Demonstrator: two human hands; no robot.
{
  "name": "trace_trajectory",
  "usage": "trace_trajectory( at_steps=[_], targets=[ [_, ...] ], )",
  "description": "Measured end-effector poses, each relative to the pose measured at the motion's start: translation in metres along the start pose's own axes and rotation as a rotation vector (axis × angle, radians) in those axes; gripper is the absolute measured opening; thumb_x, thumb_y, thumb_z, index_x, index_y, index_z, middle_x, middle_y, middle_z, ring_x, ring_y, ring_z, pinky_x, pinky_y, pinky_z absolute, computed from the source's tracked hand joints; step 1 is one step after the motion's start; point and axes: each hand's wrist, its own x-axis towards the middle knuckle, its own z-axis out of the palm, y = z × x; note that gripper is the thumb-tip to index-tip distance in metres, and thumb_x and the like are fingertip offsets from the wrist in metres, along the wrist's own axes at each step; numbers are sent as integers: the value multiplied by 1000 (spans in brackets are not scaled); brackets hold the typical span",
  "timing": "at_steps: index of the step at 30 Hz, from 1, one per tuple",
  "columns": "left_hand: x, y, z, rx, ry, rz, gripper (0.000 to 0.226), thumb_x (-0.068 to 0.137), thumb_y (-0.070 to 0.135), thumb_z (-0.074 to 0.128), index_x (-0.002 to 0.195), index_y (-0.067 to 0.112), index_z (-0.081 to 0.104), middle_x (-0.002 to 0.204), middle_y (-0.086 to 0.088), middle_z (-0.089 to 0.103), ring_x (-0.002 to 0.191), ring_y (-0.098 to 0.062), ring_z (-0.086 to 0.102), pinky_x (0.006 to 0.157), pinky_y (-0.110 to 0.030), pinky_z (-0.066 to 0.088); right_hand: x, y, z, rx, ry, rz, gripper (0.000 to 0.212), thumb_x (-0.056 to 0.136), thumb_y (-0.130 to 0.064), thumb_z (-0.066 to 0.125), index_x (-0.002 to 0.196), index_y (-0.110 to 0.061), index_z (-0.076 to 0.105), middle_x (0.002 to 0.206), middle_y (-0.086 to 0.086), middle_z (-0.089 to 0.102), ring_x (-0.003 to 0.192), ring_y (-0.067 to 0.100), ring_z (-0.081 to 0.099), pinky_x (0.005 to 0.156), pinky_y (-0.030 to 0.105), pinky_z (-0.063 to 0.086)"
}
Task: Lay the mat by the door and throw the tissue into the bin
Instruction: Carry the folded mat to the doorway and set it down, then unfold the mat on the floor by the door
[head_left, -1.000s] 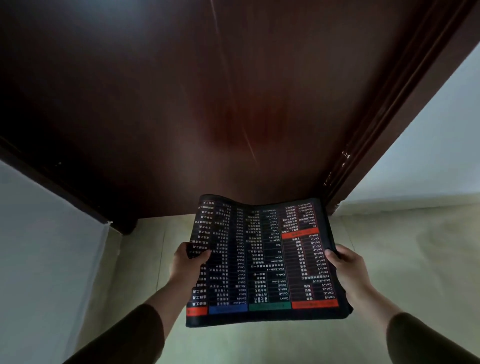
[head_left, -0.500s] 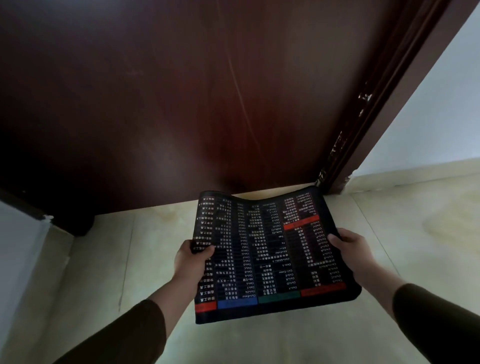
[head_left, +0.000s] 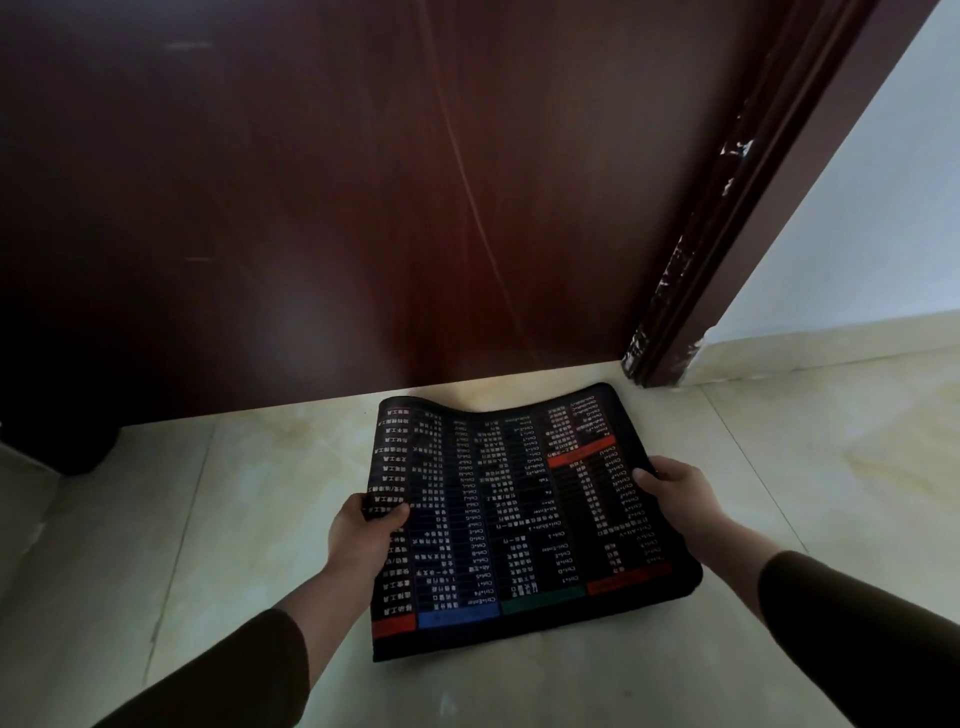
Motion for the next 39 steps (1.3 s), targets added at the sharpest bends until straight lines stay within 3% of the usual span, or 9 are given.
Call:
trace_trajectory(
  at_steps=[6,9,12,15,18,23,29,33,39],
  targets=[
    [4,-4,6,166,52,76,49,87,30,79,128,10,61,114,-8,73,97,-28,70,77,-37,56,9,14,-6,24,-12,41,17,100,-9,61,104,-7,77,94,16,81,87,36,78,86,54,62],
    [0,-1,14,345,126,191,72,76,43,80,138,15,56,129,-9,64,119,-34,61,96,-48,53,13,19,-11,50,-22,50,18,100,-9,61,108,-4,76,94,17,80,86,36,78,84,50,63],
    [-17,13,43,584,246,444,74,81,32,80,148,20,50,140,-8,52,129,-32,46,106,-46,41,16,18,-18,106,-81,80,20,100,-10,60,111,-1,74,96,18,80,83,33,78,72,41,64],
    [-41,29,90,533,40,598,65,89,29,73,149,24,49,140,2,49,131,-20,40,111,-37,37,17,16,-23,122,-130,85,24,103,-14,57,111,1,73,98,20,78,76,26,74,58,28,57],
    [-55,34,147,434,-213,482,59,95,31,68,150,21,48,147,-1,46,143,-22,36,120,-38,33,16,17,-28,117,-176,107,31,107,-19,47,113,-3,73,97,15,76,75,21,70,57,26,53],
    [-69,40,219,316,-373,290,61,98,37,64,153,16,46,142,-6,52,128,-24,56,107,-36,47,23,20,-35,205,-241,129,31,107,-17,47,120,-7,73,111,17,75,89,26,69,67,32,54],
    [-75,46,253,259,-391,226,66,93,50,65,146,13,55,143,-8,50,132,-27,54,111,-36,43,29,23,-42,303,-312,131,28,104,-12,53,122,-2,73,122,24,74,98,28,69,73,31,54],
    [-71,44,256,257,-341,234,82,70,75,62,132,22,70,136,0,63,125,-23,62,108,-40,50,29,21,-37,278,-343,100,26,101,-11,58,119,-4,75,120,23,76,96,26,73,68,26,57],
    [-67,43,252,236,-345,278,57,82,60,65,125,25,76,126,1,72,118,-20,67,104,-39,52,26,21,-26,315,-327,83,26,100,-8,58,120,-2,74,115,23,76,94,26,71,65,24,56]
  ],
)
